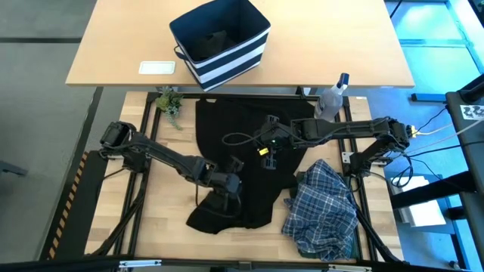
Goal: Fold Laundry from Bin
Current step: Fold the black shirt
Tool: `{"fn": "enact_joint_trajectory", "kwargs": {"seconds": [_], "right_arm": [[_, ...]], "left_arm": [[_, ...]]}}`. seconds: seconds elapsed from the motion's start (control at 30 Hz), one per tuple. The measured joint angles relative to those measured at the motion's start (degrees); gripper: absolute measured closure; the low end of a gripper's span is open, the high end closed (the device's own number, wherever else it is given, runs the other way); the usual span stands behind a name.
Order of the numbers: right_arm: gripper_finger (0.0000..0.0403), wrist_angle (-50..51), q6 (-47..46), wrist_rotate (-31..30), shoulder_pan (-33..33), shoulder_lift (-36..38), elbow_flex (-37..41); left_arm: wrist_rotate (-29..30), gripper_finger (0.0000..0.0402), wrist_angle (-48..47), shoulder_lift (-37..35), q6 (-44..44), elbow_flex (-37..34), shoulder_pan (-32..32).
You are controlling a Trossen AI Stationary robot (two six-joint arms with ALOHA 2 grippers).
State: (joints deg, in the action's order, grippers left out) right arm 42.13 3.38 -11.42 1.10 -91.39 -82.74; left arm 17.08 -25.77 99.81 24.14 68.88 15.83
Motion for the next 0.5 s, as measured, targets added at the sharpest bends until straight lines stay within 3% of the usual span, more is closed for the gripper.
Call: {"fn": "enact_joint_trajectory", "kwargs": {"seconds": [0.13,0.23,0.5], "right_arm": [[0.0391,0.1,0.0,0.0,0.0,0.0,0.0],[0.0391,0.6,0.0,0.0,0.0,0.0,0.0],[0.0391,2.9,0.0,0.0,0.0,0.0,0.0]], "left_arm": [[5.8,0.0232,-5.0,-3.4,-2.5,0.4,1.0],[6.6,0.0213,-9.3,-6.3,-8.4,0.4,2.6],[3.2,0.0219,-13.6,-6.9,-24.7,-0.7,12.2]]}}
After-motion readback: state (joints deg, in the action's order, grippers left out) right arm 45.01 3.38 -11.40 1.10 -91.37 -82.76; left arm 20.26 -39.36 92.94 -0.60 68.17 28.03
